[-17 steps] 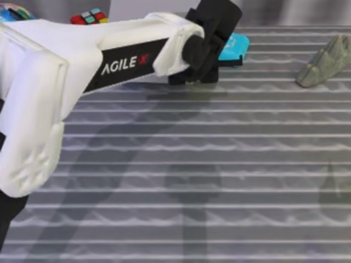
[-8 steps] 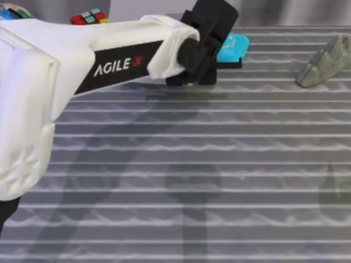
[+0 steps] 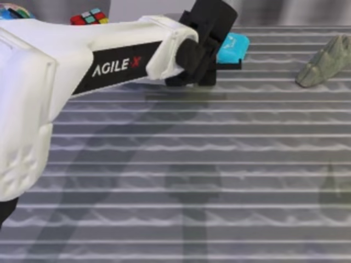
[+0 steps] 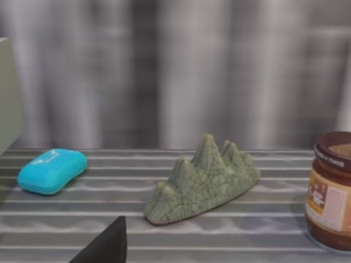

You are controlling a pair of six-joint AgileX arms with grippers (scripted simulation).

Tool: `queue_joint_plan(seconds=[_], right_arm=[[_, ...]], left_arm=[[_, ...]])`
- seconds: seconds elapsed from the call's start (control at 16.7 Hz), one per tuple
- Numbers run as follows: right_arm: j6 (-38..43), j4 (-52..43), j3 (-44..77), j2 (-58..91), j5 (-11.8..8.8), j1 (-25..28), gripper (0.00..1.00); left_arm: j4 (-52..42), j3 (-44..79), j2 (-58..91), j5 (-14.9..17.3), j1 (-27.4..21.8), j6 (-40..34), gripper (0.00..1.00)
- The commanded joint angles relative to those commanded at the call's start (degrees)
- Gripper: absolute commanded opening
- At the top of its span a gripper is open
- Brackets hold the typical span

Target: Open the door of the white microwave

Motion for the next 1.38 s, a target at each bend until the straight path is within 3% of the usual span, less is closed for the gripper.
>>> queue_joint_plan(seconds=[1.38], right_arm=[[0.0, 0.0, 0.0, 0.0, 0.0, 0.0, 1.00]], left_arm=[[1.4, -2.1, -1.2, 1.1, -0.1, 1.3, 0.00]])
